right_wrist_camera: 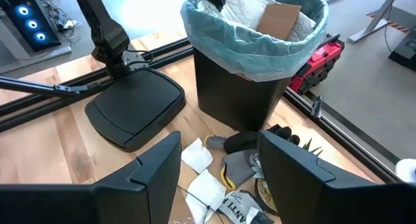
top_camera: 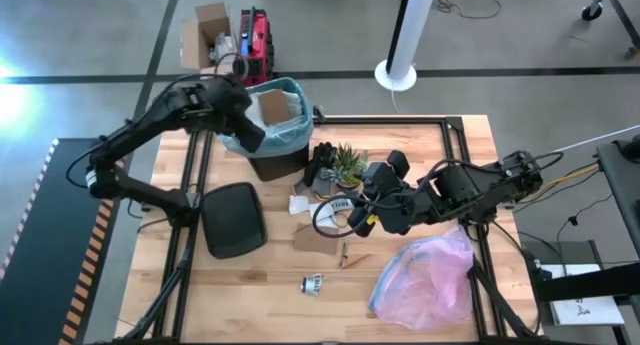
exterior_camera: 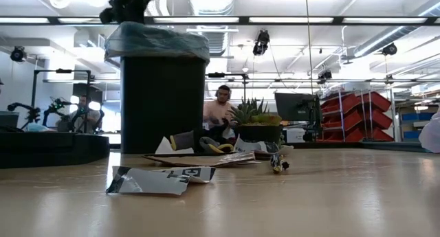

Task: Place trash/remove bag and relplace
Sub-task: Put the white plastic into the trash bin, then put the white paper into the trash bin

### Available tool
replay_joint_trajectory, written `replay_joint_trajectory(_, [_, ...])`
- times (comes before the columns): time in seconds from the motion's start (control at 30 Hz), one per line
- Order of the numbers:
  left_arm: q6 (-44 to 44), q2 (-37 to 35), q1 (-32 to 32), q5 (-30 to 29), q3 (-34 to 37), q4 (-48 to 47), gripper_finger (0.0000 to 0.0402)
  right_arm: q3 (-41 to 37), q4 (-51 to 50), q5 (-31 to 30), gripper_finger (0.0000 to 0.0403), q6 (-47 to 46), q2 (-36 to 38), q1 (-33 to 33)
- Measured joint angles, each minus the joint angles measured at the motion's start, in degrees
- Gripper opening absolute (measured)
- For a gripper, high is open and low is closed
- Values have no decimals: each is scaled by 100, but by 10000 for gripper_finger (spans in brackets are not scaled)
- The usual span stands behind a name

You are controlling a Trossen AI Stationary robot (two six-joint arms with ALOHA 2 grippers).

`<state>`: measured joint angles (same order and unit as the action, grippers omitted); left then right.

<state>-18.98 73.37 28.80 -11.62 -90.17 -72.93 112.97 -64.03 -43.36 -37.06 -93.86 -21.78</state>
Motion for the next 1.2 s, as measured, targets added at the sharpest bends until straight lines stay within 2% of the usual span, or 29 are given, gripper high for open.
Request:
replay_joint_trajectory(0.2, [-110, -642, -33, 3, -7, 365, 75, 0, 0, 1, 190, 9, 0, -9])
replay_joint_trajectory(0.33, [-472, -1133, -432, 91, -7, 462, 75, -1, 0, -1, 190, 44, 0, -9])
replay_joint_trajectory(0.5, [-898, -1573, -1570, 206, 183, 644, 75, -104, 47, -17, 190, 457, 6, -51])
replay_joint_trajectory(0.67, [-1435, -1950, -3097, 130, 967, 1676, 75, -545, 226, -6, 190, 544, 4, -99])
replay_joint_trajectory(0.77, [-1678, -2048, -4086, -243, 1597, 2500, 75, -943, 496, 30, 190, 348, 11, -128])
replay_joint_trajectory(0.97, [-1844, -1911, -5775, -1548, 2552, 3746, 75, -1590, 800, 326, 190, -480, 4, -231])
replay_joint_trajectory(1.1, [-2132, -1630, -6404, -2393, 2949, 4081, 75, -1930, 781, 336, 190, -1037, 0, -354])
replay_joint_trajectory(1.2, [-2478, -1373, -6624, -2732, 3180, 4100, 75, -2145, 782, 335, 190, -1594, 0, -448])
